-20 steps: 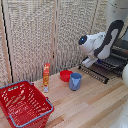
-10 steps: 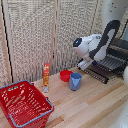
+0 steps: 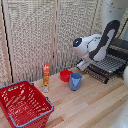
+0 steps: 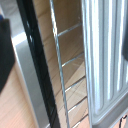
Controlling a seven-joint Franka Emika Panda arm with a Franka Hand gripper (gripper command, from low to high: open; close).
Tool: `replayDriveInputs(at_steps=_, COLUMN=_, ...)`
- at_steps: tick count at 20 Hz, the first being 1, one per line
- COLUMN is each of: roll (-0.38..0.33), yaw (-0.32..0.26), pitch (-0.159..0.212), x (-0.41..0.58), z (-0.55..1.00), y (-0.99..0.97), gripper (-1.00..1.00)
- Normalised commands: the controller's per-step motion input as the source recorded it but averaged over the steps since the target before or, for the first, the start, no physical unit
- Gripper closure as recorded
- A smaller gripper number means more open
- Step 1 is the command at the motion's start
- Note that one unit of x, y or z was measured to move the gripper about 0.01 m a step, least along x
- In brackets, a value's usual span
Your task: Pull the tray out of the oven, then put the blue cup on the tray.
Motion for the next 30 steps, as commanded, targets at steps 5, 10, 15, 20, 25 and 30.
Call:
replayDriveInputs(at_steps=5, roll=0.147, yaw=-0.078, pitch=-0.019, x=-0.126, z=0.76, y=0.0, gripper=-1.0)
replayDriveInputs(at_steps=10, roll=0.156, yaw=-0.032, pitch=0.089, x=-0.179, z=0.68, y=0.0, gripper=-1.0)
replayDriveInputs(at_steps=15, roll=0.216, yaw=-0.137, pitch=0.06, x=-0.002, z=0.46, y=0.11, gripper=-1.0)
replayDriveInputs(at_steps=20, roll=0.255, yaw=-0.232, pitch=-0.001, x=0.0, z=0.3, y=0.23, gripper=-1.0)
replayDriveInputs(at_steps=25, roll=0.256, yaw=-0.238, pitch=-0.005, x=0.0, z=0.27, y=0.22, gripper=-1.0)
replayDriveInputs(at_steps=30, roll=0.272, yaw=-0.23, pitch=0.0, x=0.0, z=0.26, y=0.22, gripper=-1.0)
